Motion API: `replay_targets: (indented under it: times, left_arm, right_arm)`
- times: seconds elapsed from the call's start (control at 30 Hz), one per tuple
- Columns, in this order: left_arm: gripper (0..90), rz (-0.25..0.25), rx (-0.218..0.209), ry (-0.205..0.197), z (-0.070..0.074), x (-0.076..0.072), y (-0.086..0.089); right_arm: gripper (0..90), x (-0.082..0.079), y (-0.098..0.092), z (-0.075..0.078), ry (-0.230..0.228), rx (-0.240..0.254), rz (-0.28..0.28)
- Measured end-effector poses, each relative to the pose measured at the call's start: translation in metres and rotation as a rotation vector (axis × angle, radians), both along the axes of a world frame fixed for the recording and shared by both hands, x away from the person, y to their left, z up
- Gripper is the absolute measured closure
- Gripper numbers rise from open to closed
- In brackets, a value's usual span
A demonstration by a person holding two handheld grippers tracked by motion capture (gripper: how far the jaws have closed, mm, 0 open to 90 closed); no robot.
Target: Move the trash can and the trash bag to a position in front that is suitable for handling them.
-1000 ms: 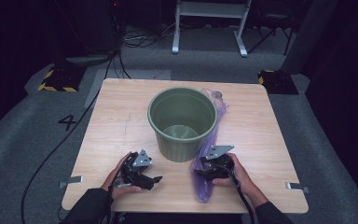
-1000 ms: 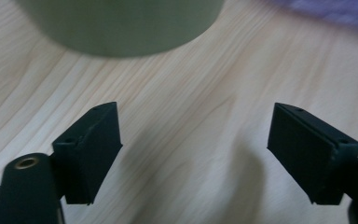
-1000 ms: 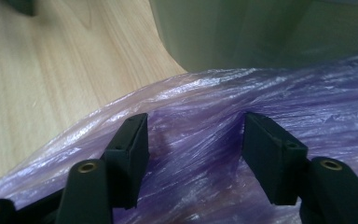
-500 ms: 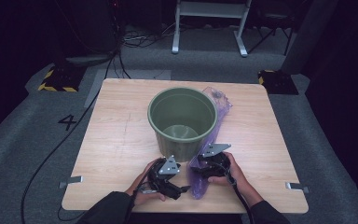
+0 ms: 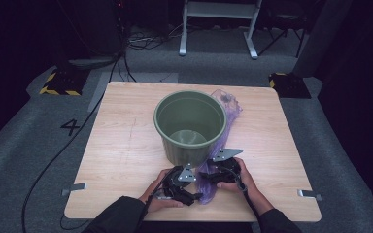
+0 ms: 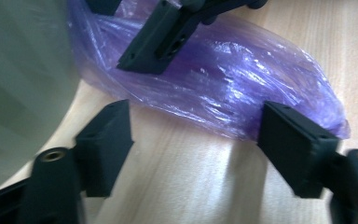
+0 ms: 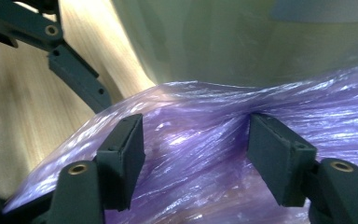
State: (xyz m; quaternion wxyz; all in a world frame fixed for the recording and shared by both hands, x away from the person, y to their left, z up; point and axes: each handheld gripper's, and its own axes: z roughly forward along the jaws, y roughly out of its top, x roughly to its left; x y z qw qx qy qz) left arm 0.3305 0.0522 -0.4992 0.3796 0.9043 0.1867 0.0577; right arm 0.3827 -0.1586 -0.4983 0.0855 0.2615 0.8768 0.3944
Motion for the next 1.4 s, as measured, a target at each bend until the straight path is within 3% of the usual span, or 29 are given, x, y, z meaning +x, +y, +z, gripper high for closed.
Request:
replay_targets:
  times: [0.03, 0.23, 0.4, 0.53, 0.63, 0.73, 0.87, 0.93, 1.0, 1.07, 1.17, 1.27, 1.4]
  left_arm:
    - [35.9, -0.013, 0.016, -0.026, 0.0, 0.0, 0.001]
    - [52.0, -0.035, 0.014, -0.029, 0.001, 0.006, 0.011]
    - [53.2, -0.051, 0.043, -0.026, 0.005, 0.013, 0.025]
    - [53.2, -0.035, 0.027, -0.021, 0.003, 0.016, 0.028]
    - [33.5, -0.017, 0.012, 0.016, 0.003, 0.012, 0.024]
    - [23.2, 0.0, -0.054, -0.006, 0.011, 0.007, 0.02]
    - [16.7, 0.038, -0.109, -0.029, 0.023, 0.0, 0.016]
    - [16.5, 0.023, -0.128, -0.015, 0.026, -0.002, 0.011]
    - [15.8, 0.013, -0.132, -0.026, 0.026, -0.003, 0.004]
    - [16.4, 0.044, -0.116, -0.036, 0.024, -0.003, -0.007]
    - [22.4, 0.064, -0.042, -0.048, 0.013, 0.0, -0.021]
    - [23.1, 0.047, 0.012, -0.033, 0.002, 0.003, -0.03]
    - [40.8, 0.044, 0.035, -0.06, 0.003, 0.003, -0.031]
  right_arm:
    - [35.1, 0.0, -0.001, 0.0, -0.001, 0.002, -0.002]
    - [30.8, -0.001, -0.014, 0.01, -0.039, 0.014, -0.009]
    - [29.5, -0.003, -0.033, 0.024, -0.107, 0.015, -0.046]
    - [28.2, 0.0, -0.045, 0.031, -0.138, 0.017, -0.093]
    - [28.6, 0.003, -0.054, 0.036, -0.155, 0.037, -0.133]
    - [29.0, 0.004, -0.059, 0.04, -0.18, 0.029, -0.149]
    - [29.2, 0.007, -0.067, 0.041, -0.196, 0.015, -0.181]
    - [29.3, 0.008, -0.07, 0.041, -0.207, 0.005, -0.194]
    - [29.3, 0.01, -0.072, 0.042, -0.222, -0.011, -0.203]
    - [29.5, 0.012, -0.075, 0.043, -0.238, -0.018, -0.212]
    - [29.0, 0.017, -0.077, 0.046, -0.231, -0.037, -0.209]
    - [28.8, 0.018, -0.078, 0.05, -0.243, -0.044, -0.201]
    - [30.1, 0.022, -0.078, 0.053, -0.235, -0.042, -0.165]
